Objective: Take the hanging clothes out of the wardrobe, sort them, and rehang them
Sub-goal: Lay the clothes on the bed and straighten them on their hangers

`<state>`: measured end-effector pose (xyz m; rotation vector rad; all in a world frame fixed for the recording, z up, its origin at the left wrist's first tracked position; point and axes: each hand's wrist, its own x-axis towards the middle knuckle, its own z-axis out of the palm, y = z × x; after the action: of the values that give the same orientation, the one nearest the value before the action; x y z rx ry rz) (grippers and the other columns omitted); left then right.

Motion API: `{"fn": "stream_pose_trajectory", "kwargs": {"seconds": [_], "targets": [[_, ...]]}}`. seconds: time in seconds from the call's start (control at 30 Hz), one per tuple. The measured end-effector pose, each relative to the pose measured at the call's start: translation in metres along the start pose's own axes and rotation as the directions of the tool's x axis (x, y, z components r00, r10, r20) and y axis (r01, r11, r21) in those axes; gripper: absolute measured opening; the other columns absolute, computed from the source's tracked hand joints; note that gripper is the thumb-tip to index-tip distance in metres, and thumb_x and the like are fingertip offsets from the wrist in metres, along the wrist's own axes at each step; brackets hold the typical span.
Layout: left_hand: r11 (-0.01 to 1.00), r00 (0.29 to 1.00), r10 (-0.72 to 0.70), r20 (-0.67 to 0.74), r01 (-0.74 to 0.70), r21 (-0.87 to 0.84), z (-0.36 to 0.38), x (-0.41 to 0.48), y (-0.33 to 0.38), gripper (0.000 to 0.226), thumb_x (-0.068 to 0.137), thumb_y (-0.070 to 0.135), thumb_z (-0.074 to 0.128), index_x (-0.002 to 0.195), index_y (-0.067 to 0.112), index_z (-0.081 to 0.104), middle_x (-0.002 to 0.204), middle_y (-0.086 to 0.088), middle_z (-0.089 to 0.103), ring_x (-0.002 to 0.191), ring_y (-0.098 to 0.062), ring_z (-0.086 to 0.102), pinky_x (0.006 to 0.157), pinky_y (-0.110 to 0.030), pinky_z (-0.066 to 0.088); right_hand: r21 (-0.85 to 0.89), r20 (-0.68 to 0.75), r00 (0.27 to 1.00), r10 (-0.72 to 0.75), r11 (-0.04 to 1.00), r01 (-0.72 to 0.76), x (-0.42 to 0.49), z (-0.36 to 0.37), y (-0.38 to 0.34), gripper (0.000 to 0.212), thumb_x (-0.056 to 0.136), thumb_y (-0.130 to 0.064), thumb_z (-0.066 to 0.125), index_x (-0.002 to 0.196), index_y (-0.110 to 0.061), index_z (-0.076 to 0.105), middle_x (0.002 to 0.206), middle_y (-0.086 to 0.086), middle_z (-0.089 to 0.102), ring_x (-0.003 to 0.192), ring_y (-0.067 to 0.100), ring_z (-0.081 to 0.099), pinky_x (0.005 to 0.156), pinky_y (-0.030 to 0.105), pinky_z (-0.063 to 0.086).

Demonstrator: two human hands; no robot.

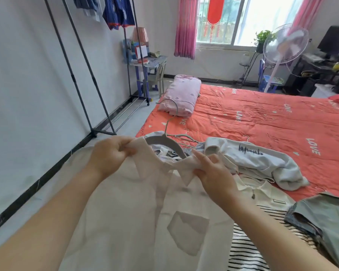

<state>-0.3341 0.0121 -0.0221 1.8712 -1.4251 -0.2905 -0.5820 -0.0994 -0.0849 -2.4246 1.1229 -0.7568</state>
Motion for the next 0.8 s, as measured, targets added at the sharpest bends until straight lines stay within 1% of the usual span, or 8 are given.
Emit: {"fn": "stream_pose_trajectory", "kwargs": {"seconds": [0.07, 0.2, 0.27, 0.37, 0.5, 0.63, 0.7, 0.8], "targets": [[0.999, 0.998, -0.041, 0.053, 0.041, 0.003, 0.025, 0.025, -0.035, 0.026, 0.074, 0.036, 0.060, 0.094, 0.051, 0.064, 0.092, 0.017, 0.070, 0.095, -0.008, 0.063, 0.091, -0.034, 0.048, -0.012, 0.054, 0.996, 0.073, 0.997, -0.073, 0.018, 0.031, 0.020, 0.052, 0.091, -0.019, 0.057, 0.139, -0.031, 0.041, 0.115, 0.008, 0.050, 0.107, 0.030, 0.053, 0.084, 0.037, 0.044], [0.997, 0.994, -0.059, 0.095, 0.055, 0.050, 0.081, 0.072, -0.103, 0.040, 0.073, 0.035, 0.053, 0.104, 0.059, 0.050, 0.092, 0.012, 0.070, 0.091, -0.011, 0.062, 0.084, -0.035, 0.048, -0.068, 0.122, 0.975, 0.186, 0.982, -0.179, 0.052, 0.088, 0.061, 0.046, 0.091, -0.020, 0.057, 0.135, -0.027, 0.047, 0.118, 0.008, 0.050, 0.106, 0.031, 0.053, 0.083, 0.037, 0.044], [0.997, 0.993, -0.057, 0.102, 0.050, 0.066, 0.110, 0.094, -0.130, 0.033, 0.073, 0.032, 0.052, 0.103, 0.045, 0.058, 0.083, 0.007, 0.069, 0.084, -0.016, 0.061, 0.077, -0.036, 0.046, -0.081, 0.140, 0.964, 0.228, 0.972, -0.218, 0.068, 0.113, 0.084, 0.045, 0.090, -0.018, 0.057, 0.133, -0.026, 0.048, 0.118, 0.007, 0.049, 0.108, 0.030, 0.052, 0.084, 0.039, 0.045], [0.992, 0.991, -0.068, 0.119, 0.054, 0.114, 0.152, 0.125, -0.168, 0.022, 0.073, 0.030, 0.051, 0.084, 0.022, 0.068, 0.074, 0.004, 0.064, 0.078, -0.020, 0.058, 0.070, -0.036, 0.043, -0.107, 0.135, 0.952, 0.273, 0.960, -0.260, 0.088, 0.148, 0.118, 0.043, 0.091, -0.018, 0.055, 0.133, -0.024, 0.048, 0.122, 0.007, 0.049, 0.109, 0.029, 0.050, 0.086, 0.038, 0.043], [0.973, 0.983, -0.100, 0.154, 0.065, 0.222, 0.205, 0.160, -0.213, 0.014, 0.073, 0.029, 0.053, 0.078, 0.025, 0.065, 0.074, 0.001, 0.064, 0.080, -0.028, 0.058, 0.063, -0.034, 0.036, -0.172, 0.128, 0.927, 0.353, 0.928, -0.329, 0.107, 0.187, 0.154, 0.046, 0.092, -0.019, 0.054, 0.136, -0.026, 0.045, 0.125, 0.006, 0.048, 0.111, 0.028, 0.049, 0.092, 0.037, 0.039], [0.928, 0.956, -0.235, 0.175, 0.167, 0.334, 0.252, 0.176, -0.250, 0.042, 0.081, 0.018, 0.067, 0.122, 0.018, 0.062, 0.119, -0.009, 0.061, 0.114, -0.031, 0.052, 0.091, -0.041, 0.037, -0.220, 0.166, 0.889, 0.427, 0.895, -0.388, 0.091, 0.212, 0.179, 0.052, 0.086, -0.016, 0.061, 0.136, -0.019, 0.047, 0.123, 0.009, 0.051, 0.109, 0.031, 0.052, 0.093, 0.043, 0.043], [0.930, 0.932, -0.277, 0.235, 0.199, 0.308, 0.270, 0.174, -0.257, 0.048, 0.082, 0.017, 0.067, 0.129, 0.013, 0.056, 0.131, -0.012, 0.054, 0.123, -0.030, 0.046, 0.099, -0.044, 0.035, -0.239, 0.200, 0.873, 0.444, 0.886, -0.396, 0.066, 0.214, 0.190, 0.051, 0.083, -0.015, 0.064, 0.132, -0.016, 0.051, 0.118, 0.010, 0.054, 0.106, 0.032, 0.054, 0.090, 0.044, 0.046], [0.938, 0.914, -0.276, 0.298, 0.189, 0.289, 0.290, 0.162, -0.248, 0.047, 0.084, 0.017, 0.066, 0.130, 0.013, 0.054, 0.132, -0.008, 0.053, 0.125, -0.029, 0.044, 0.098, -0.044, 0.031, -0.267, 0.238, 0.825, 0.512, 0.852, -0.452, 0.028, 0.201, 0.208, 0.048, 0.083, -0.013, 0.064, 0.129, -0.016, 0.053, 0.114, 0.007, 0.055, 0.100, 0.028, 0.057, 0.084, 0.039, 0.047]]}}
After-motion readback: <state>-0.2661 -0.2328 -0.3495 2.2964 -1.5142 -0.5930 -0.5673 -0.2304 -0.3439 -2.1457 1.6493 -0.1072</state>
